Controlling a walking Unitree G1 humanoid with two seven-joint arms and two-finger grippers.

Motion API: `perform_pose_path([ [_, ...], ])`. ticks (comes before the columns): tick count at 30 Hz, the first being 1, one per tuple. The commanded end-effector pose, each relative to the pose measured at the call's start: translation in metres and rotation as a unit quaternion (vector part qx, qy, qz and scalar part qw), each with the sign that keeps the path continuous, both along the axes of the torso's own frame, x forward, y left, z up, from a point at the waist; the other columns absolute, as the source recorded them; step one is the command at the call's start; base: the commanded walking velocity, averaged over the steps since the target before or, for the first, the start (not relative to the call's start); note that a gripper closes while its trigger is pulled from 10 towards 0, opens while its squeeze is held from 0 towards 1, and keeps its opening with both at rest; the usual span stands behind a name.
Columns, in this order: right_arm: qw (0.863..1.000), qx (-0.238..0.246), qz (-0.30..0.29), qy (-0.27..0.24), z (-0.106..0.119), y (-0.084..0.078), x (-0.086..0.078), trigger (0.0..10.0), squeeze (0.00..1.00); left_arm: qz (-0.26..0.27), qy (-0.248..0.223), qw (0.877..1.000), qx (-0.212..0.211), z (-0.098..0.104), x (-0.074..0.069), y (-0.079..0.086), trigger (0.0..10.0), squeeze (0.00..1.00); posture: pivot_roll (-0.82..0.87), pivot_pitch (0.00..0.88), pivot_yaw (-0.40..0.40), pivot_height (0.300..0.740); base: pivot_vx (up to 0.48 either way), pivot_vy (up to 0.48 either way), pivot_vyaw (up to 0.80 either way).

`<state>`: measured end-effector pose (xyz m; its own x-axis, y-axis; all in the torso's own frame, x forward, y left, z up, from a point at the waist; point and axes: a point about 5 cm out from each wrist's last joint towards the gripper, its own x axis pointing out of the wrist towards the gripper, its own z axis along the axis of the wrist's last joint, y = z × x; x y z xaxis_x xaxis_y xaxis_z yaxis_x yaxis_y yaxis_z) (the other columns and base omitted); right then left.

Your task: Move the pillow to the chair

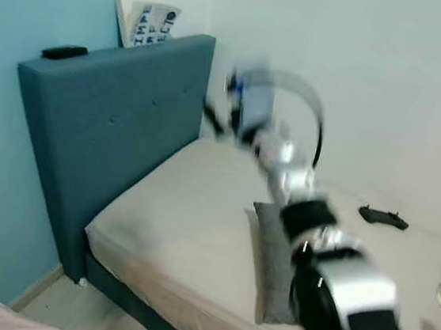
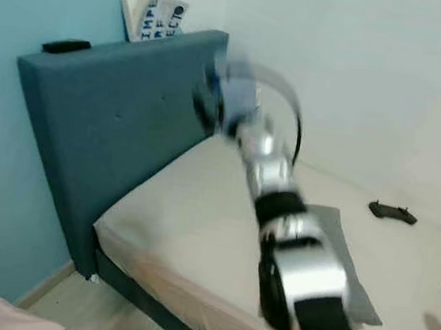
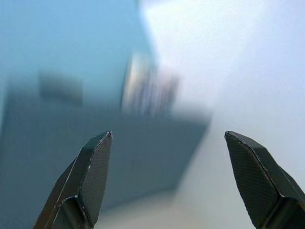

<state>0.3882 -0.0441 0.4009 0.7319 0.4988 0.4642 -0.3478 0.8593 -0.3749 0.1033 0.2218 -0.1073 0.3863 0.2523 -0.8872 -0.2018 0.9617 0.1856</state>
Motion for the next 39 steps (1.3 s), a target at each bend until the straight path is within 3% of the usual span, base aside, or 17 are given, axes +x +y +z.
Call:
perform_pose_path([
  [1,0.995,0.014,0.054,-0.08,0.05,0.015,-0.029,10.0,0.0,-0.001,0.006,1.0,-0.003,-0.001,-0.002,-0.002,10.0,0.0,0.09,0.051,-0.12,0.74,0.0,0.0,0.0],
  [2,0.993,0.023,0.068,-0.098,0.062,0.017,-0.038,10.0,0.0,-0.001,0.006,1.0,-0.004,-0.001,-0.002,-0.003,10.0,0.0,0.08,0.054,-0.121,0.74,0.0,0.0,0.0],
  [4,0.993,0.023,0.068,-0.098,0.062,0.017,-0.038,10.0,0.0,-0.001,0.006,1.0,-0.004,-0.001,-0.002,-0.003,10.0,0.0,0.08,0.054,-0.121,0.74,0.0,0.0,0.0],
  [7,0.985,0.043,0.101,-0.136,0.085,0.023,-0.057,10.0,0.0,-0.001,0.01,1.0,-0.004,-0.002,-0.006,-0.003,10.0,0.0,0.08,0.059,-0.12,0.74,0.0,0.0,0.0],
  [14,0.985,0.054,0.101,-0.129,0.085,0.022,-0.056,10.0,0.0,0.001,0.015,1.0,-0.002,-0.003,-0.011,-0.001,10.0,0.0,0.09,0.064,-0.116,0.74,0.0,0.0,0.0],
  [32,0.981,0.083,0.123,-0.122,0.089,0.02,-0.064,10.0,0.0,-0.007,0.007,1.0,0.005,0.0,-0.004,0.003,10.0,0.0,0.1,0.067,-0.102,0.74,0.0,0.0,0.0],
  [35,0.985,0.078,0.116,-0.105,0.08,0.02,-0.058,10.0,0.0,-0.008,0.009,1.0,0.005,-0.001,-0.004,0.003,10.0,0.0,0.1,0.064,-0.107,0.74,0.0,0.0,0.0],
  [38,0.993,0.06,0.097,-0.026,0.035,0.022,-0.03,10.0,0.0,-0.008,0.009,1.0,0.004,-0.001,-0.005,0.002,10.0,0.0,0.09,0.063,-0.103,0.74,0.0,0.0,0.0],
  [39,0.993,0.06,0.097,-0.026,0.035,0.022,-0.03,10.0,0.0,-0.008,0.009,1.0,0.004,-0.001,-0.005,0.002,10.0,0.0,0.09,0.063,-0.103,0.74,0.0,0.0,0.0],
])
